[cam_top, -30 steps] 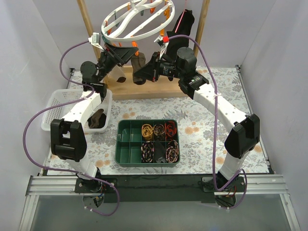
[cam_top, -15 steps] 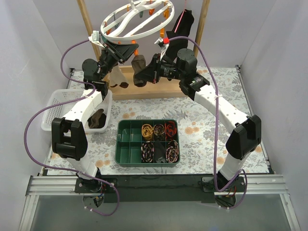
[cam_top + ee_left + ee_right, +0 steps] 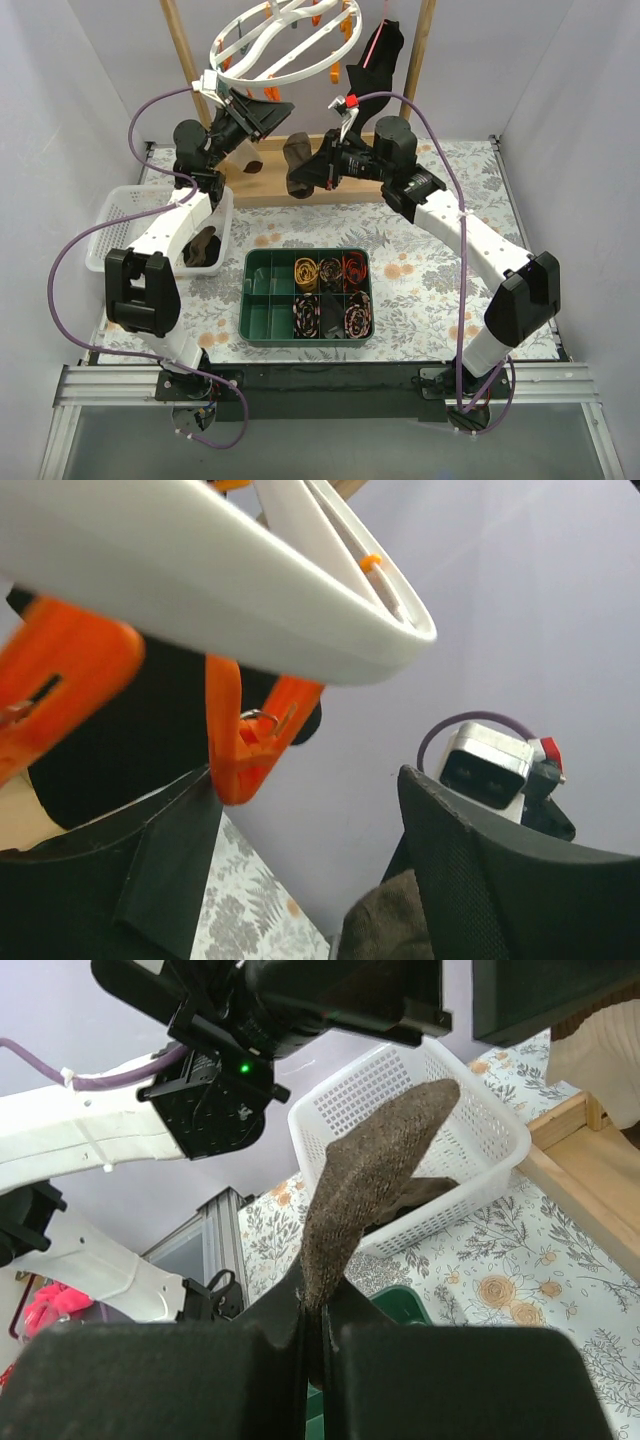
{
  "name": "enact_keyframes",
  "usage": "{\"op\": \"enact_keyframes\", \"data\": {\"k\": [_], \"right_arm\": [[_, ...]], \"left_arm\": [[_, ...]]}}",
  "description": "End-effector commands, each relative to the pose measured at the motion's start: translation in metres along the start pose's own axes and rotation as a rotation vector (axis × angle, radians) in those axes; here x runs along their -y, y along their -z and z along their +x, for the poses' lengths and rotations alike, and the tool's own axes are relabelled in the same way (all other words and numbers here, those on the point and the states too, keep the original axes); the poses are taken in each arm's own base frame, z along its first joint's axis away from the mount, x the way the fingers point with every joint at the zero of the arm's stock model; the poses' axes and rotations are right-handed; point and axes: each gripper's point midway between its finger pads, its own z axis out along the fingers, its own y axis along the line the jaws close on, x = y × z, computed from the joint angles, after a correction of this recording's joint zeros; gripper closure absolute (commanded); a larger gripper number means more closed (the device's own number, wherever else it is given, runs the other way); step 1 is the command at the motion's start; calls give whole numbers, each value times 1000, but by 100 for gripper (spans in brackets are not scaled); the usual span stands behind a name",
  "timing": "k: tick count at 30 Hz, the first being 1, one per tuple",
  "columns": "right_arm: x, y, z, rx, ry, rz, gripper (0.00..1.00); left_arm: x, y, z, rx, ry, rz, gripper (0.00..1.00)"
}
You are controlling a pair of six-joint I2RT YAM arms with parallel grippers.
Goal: Remove the socks clipped to the hanger
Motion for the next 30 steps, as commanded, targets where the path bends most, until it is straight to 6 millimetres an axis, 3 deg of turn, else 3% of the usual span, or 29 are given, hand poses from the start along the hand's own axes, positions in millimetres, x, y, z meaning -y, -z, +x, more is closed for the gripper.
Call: {"op": "enact_keyframes", "data": {"k": [1,2,8,12,19,24,27,30], "right_arm": [[-13,11,-9,33,37,5,99],[-12,12,-3,12,29,5,99],[-29,19,20,-105,18,-100,99],[-44,27,30,-154,11,-173,99],[-65,42,56,-252,-40,-317,99],[-74,52,67,-282,-53,-368,99],[-75,55,71,-281,-46,-372,99],[-73,56,74,-276,-52,-361,99]], "left_arm": [[43,21,13,-70,-50,47,29],[37,25,19,-82,-33,28,28],[60,60,51,-172,17,79,25],[62,82,75,-219,50,73,23],[69,105,96,-271,70,87,23],[71,117,115,-368,100,104,31],[74,125,122,-396,113,116,46],[72,129,128,-429,133,106,52]]}}
